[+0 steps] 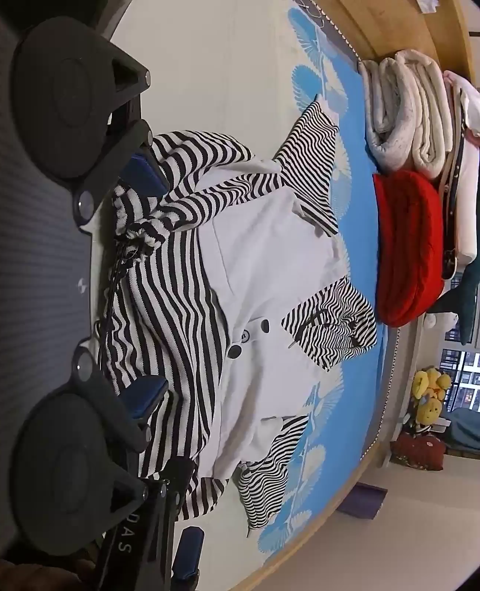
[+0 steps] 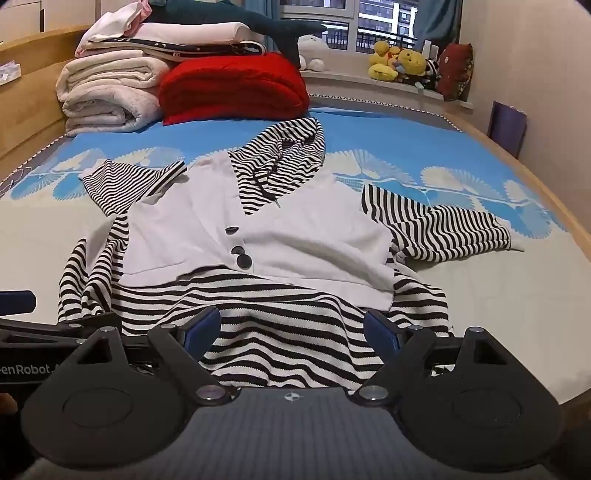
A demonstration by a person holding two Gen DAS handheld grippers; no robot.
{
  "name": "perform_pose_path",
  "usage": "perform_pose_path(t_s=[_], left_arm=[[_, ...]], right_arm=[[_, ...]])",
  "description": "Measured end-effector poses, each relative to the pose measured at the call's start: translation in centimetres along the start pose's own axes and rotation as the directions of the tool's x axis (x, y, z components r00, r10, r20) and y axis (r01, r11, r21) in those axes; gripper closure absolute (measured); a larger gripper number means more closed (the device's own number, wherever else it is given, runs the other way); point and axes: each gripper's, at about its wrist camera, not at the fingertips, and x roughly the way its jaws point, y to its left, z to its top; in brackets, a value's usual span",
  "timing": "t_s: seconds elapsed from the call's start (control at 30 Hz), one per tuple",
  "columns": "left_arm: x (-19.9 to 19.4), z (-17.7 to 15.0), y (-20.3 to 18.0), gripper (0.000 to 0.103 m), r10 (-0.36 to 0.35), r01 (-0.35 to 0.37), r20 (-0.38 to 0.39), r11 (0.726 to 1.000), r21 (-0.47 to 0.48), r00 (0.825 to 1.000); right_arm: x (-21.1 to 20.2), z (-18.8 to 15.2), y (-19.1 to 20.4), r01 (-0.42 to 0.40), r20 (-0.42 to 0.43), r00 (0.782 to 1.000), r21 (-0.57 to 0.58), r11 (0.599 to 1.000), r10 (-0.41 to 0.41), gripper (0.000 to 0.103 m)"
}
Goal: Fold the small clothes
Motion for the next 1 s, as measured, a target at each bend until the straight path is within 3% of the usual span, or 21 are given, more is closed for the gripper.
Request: perform_pose_path(t_s=[1.0], left_arm=[[0.01, 0.05, -0.15, 0.000, 0.000, 0.000, 0.000, 1.000, -0.001, 1.000]], right_arm=[[0.03, 0.00, -0.01, -0.002, -0.002, 1.000, 0.000, 1.000, 0.002, 0.018]])
